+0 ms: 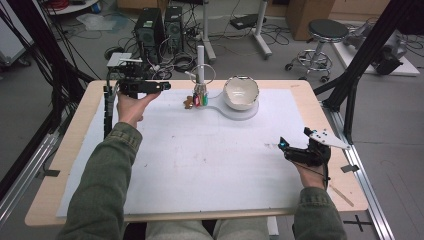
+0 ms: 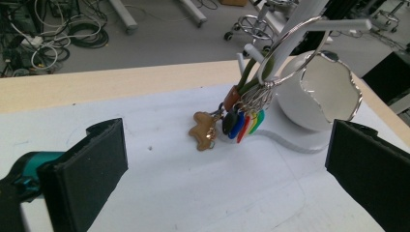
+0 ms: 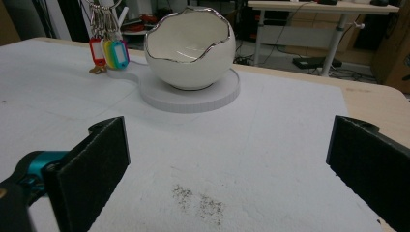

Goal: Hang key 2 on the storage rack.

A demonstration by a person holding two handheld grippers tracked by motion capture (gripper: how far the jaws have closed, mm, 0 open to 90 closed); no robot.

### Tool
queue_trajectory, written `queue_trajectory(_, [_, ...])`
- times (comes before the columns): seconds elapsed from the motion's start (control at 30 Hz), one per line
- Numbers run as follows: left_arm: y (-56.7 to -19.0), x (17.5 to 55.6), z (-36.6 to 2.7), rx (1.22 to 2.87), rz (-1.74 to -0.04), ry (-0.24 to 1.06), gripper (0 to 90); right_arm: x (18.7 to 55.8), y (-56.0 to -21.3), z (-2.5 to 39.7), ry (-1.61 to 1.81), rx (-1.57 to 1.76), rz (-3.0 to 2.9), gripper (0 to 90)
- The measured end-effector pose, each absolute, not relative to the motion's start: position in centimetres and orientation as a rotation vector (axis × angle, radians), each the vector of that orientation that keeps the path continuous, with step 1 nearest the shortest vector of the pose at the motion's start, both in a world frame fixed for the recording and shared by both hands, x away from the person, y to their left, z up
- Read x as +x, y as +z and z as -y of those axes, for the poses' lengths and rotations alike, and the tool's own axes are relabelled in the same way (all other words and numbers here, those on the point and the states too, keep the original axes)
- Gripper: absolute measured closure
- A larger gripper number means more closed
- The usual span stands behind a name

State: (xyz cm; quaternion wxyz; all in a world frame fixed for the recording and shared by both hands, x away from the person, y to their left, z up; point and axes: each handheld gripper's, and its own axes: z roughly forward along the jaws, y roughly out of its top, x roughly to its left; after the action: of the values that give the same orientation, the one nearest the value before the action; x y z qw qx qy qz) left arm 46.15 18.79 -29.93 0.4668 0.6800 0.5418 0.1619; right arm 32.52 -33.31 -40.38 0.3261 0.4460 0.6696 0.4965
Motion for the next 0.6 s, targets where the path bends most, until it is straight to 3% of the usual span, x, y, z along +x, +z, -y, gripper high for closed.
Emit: queue_trajectory(0.6, [-31.9, 44.2, -19.8, 1.68, -1.327, 0.453, 1.6, 32.4, -40.4, 33.3, 1.294, 1.169, -1.754, 0.6])
